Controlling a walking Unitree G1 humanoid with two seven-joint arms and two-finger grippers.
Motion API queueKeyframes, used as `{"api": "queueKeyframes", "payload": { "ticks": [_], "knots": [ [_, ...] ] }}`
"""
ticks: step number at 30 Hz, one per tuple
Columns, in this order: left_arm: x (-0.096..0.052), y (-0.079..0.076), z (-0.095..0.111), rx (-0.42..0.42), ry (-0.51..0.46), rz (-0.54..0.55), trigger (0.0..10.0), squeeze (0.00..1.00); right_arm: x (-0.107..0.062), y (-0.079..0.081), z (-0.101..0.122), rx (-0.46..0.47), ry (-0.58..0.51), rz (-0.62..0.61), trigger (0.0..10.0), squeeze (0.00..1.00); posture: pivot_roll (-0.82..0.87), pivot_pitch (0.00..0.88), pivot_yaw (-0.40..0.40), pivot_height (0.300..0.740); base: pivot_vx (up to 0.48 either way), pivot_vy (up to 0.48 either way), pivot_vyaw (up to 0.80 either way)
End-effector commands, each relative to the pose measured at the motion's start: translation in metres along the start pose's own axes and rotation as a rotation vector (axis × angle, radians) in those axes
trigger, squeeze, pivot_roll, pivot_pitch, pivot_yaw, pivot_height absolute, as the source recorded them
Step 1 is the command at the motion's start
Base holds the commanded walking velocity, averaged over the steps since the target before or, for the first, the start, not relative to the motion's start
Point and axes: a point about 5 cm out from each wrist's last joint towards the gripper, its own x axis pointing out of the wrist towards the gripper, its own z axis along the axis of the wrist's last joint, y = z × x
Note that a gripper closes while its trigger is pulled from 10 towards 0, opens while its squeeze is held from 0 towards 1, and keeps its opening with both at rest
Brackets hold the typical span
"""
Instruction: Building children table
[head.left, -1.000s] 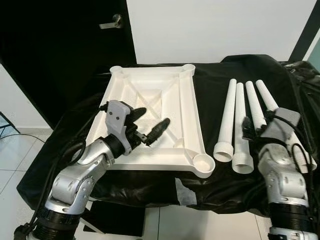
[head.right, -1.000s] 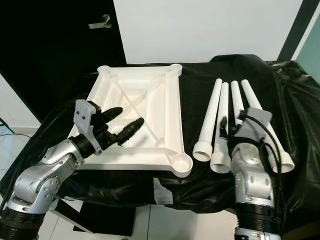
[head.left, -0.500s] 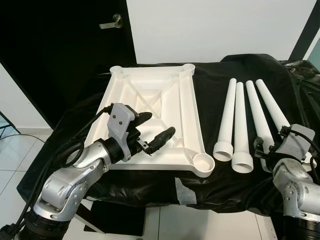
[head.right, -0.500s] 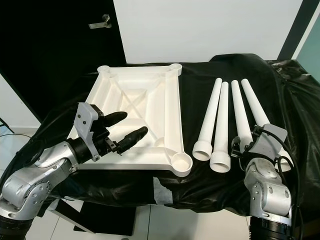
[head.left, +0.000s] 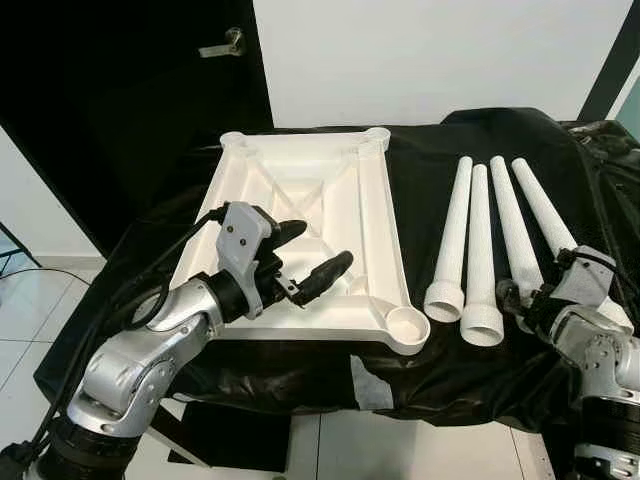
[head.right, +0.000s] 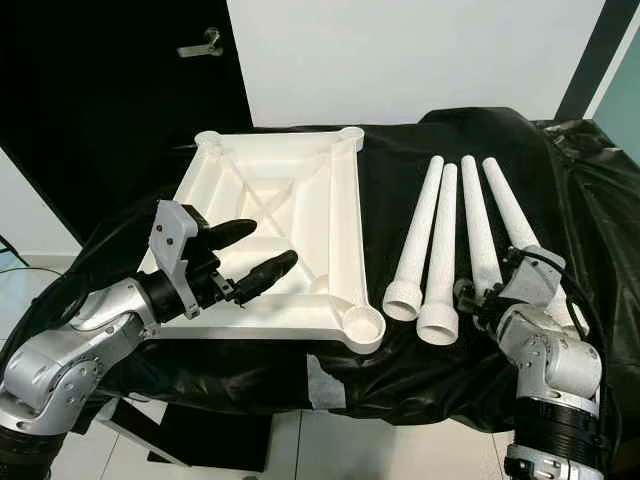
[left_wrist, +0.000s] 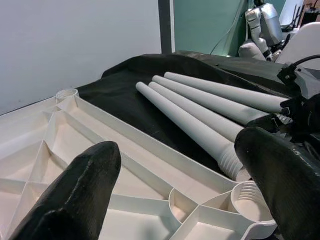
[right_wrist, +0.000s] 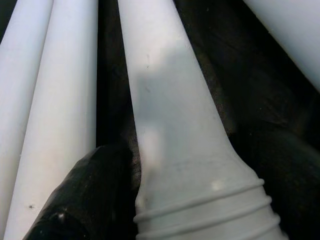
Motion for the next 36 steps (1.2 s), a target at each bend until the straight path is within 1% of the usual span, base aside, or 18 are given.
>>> {"api": "queueKeyframes", "payload": {
  "ticks": [1,3,6,8,9,12,13,17,18,19,20,21,22,23,24,28,31,36],
  "knots": [
    [-0.001,-0.007,0.002,0.024,0.001,-0.170,10.0,0.00,0.002,0.005,-0.011,0.016,0.077,0.036,7.5,0.00,-0.04,0.000,0.016,0.740,0.000,0.000,0.00],
    [-0.001,-0.006,0.003,0.027,-0.001,-0.163,10.0,0.00,0.002,0.006,-0.020,0.031,0.131,0.050,5.5,0.00,-0.04,0.000,0.015,0.740,0.000,0.000,0.00],
    [-0.001,-0.006,0.003,0.027,-0.001,-0.159,10.0,0.00,0.002,0.007,-0.024,0.038,0.154,0.055,5.5,0.00,-0.04,0.000,0.014,0.740,0.000,0.000,0.00],
    [0.000,-0.004,0.003,0.030,-0.005,-0.149,10.0,0.00,0.001,0.010,-0.033,0.040,0.201,0.067,3.5,0.00,-0.04,0.000,0.016,0.740,0.000,0.000,0.00],
    [0.001,-0.004,0.003,0.033,-0.006,-0.145,10.0,0.00,0.001,0.011,-0.037,0.047,0.226,0.074,3.3,0.00,-0.04,0.000,0.017,0.740,0.000,0.000,0.00],
    [0.001,-0.003,0.003,0.035,-0.006,-0.143,10.0,0.00,0.001,0.012,-0.040,0.052,0.243,0.079,3.3,0.00,-0.04,0.000,0.018,0.740,0.000,0.000,0.00],
    [0.002,-0.003,0.004,0.037,-0.006,-0.141,10.0,0.00,0.002,0.013,-0.040,0.046,0.245,0.084,0.0,0.00,-0.04,0.000,0.020,0.740,0.000,0.000,0.00],
    [0.002,-0.002,0.004,0.042,-0.006,-0.138,10.0,0.00,0.001,0.015,-0.039,0.037,0.233,0.100,0.0,0.00,-0.04,0.000,0.023,0.740,0.000,0.000,0.00],
    [0.004,0.002,0.007,0.034,-0.015,-0.113,10.0,0.00,0.000,0.024,-0.024,0.030,0.127,0.147,0.7,0.00,-0.04,0.000,0.026,0.740,0.000,0.000,0.00],
    [0.005,0.004,0.007,0.031,-0.018,-0.104,10.0,0.00,-0.001,0.027,-0.019,0.026,0.089,0.166,0.7,0.00,-0.04,0.000,0.026,0.740,0.000,0.000,0.00],
    [0.005,0.004,0.007,0.031,-0.018,-0.104,10.0,0.00,-0.001,0.027,-0.019,0.026,0.089,0.166,0.7,0.00,-0.04,0.000,0.026,0.740,0.000,0.000,0.00],
    [0.005,0.005,0.008,0.021,-0.019,-0.096,10.0,0.00,-0.003,0.032,-0.012,0.029,0.039,0.197,4.9,0.00,-0.04,0.000,0.028,0.740,0.000,0.000,0.00],
    [0.005,0.005,0.008,0.014,-0.019,-0.091,10.0,0.00,-0.005,0.035,-0.008,0.029,0.007,0.223,5.5,0.00,-0.04,0.000,0.029,0.740,0.000,0.000,0.00],
    [0.006,0.007,0.008,0.005,-0.020,-0.076,10.0,0.00,-0.008,0.039,-0.003,0.030,-0.033,0.254,10.0,0.00,-0.05,0.000,0.032,0.740,0.000,0.000,0.00],
    [0.007,0.008,0.008,-0.002,-0.021,-0.064,10.0,0.00,-0.010,0.043,0.001,0.030,-0.063,0.274,10.0,0.00,-0.05,0.000,0.033,0.740,0.000,0.000,0.00],
    [0.008,0.012,0.011,-0.005,-0.038,-0.042,10.0,0.00,-0.016,0.052,0.010,0.016,-0.119,0.324,10.0,0.00,-0.05,0.000,0.038,0.740,0.000,0.000,0.00],
    [0.008,0.013,0.013,-0.008,-0.045,-0.041,10.0,0.00,-0.017,0.054,0.010,0.023,-0.115,0.336,10.0,0.00,-0.05,0.000,0.041,0.740,0.000,0.000,0.00],
    [0.009,0.014,0.015,-0.020,-0.064,-0.041,10.0,0.00,-0.020,0.055,0.016,0.025,-0.149,0.342,10.0,0.00,-0.05,0.000,0.045,0.740,0.000,0.000,0.00]
  ]
}}
